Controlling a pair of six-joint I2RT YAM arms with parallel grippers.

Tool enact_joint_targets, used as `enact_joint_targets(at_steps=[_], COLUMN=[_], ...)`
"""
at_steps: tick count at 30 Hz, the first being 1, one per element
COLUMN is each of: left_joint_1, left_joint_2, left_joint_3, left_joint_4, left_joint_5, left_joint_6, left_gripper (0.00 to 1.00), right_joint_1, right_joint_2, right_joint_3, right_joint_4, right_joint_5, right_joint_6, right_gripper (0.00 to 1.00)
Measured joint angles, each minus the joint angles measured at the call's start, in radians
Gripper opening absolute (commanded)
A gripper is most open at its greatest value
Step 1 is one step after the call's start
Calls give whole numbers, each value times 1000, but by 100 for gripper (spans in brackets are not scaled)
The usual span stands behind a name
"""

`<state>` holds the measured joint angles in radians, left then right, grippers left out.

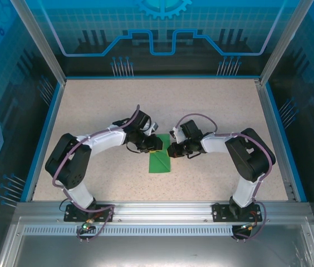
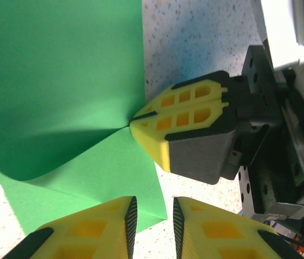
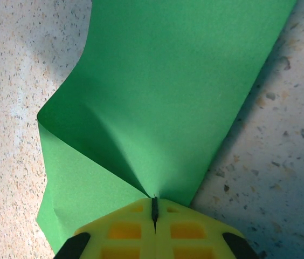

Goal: Fold a paper plane with a square sheet of paper (pick it up from the middle)
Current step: Fold the triangle a second time at the center of the table.

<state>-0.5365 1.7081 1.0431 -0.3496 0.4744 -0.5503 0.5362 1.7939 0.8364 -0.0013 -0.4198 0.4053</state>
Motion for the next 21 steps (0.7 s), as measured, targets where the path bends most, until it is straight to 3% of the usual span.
enact_joint_targets(at_steps=[21], left_joint_1=[-18], left_joint_2=[123], left_joint_3=[-27], left_joint_4=[79], left_joint_5=[12], left_joint_6=[-16], left_gripper=[26], right_joint_1=[1], right_joint_2=[0], right_joint_3=[0], right_joint_4=[0], right_joint_5=[1], right_joint_6=[-4], right_gripper=[4])
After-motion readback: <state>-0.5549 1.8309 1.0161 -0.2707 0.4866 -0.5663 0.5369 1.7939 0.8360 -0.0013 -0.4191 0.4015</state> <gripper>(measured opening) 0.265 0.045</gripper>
